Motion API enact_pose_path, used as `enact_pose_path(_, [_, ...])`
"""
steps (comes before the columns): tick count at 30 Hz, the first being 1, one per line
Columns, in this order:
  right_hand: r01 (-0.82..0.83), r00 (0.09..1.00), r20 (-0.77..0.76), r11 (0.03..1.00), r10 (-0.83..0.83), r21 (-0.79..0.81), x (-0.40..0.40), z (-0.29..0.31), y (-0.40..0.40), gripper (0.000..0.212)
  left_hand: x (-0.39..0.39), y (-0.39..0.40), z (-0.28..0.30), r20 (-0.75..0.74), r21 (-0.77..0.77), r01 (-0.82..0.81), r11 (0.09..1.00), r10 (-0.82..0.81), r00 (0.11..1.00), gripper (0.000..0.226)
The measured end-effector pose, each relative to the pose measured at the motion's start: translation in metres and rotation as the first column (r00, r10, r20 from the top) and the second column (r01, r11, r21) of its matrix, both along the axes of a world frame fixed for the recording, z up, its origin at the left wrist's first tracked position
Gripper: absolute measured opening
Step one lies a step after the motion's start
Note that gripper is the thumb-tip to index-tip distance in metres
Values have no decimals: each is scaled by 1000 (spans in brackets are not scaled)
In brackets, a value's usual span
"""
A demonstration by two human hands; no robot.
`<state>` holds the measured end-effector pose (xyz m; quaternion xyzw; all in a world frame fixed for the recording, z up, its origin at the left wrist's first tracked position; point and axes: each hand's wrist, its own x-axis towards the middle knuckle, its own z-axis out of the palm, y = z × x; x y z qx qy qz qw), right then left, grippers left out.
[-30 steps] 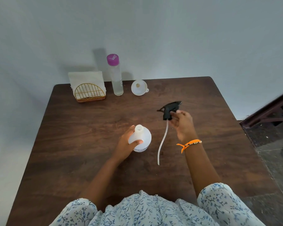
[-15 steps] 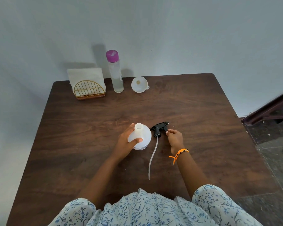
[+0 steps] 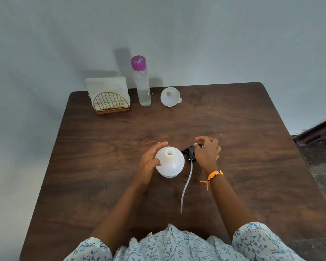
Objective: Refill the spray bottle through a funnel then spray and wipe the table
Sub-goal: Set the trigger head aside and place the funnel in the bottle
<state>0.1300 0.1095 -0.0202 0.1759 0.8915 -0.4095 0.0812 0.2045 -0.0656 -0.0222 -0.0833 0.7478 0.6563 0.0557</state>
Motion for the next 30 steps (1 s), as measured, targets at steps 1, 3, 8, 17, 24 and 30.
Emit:
enact_pose_path(1, [-28, 999, -18, 1000, 28, -9, -6, 4, -4, 22, -4, -1, 4, -5, 43, -49, 998, 50, 999, 51])
enact_pose_path(3, [-104, 993, -67, 994, 102, -29, -20, 8, -12, 21, -16, -2, 14, 12, 90, -170, 981, 170, 985, 41])
enact_pose_path(8, [-308, 929, -214, 951, 302, 7, -69, 9, -41, 23, -68, -4, 18, 135, -27, -229, 973, 230, 964, 29])
enact_pose_path(17, [-378, 908, -169, 923, 384, 68, -180, -11, -72, 65, -149, -8, 9, 224, -93, -149, 985, 166, 960, 28])
enact_pose_path(24, [-337, 914, -183, 929, 362, 152, -214, -27, -79, 44, -173, -10, 9, 253, -60, -182, 981, 191, 948, 31])
enact_pose_path(30, [-209, 949, -227, 976, 218, 62, -202, -31, -72, 12, -168, -7, 13, 260, -46, -156, 987, 163, 952, 29])
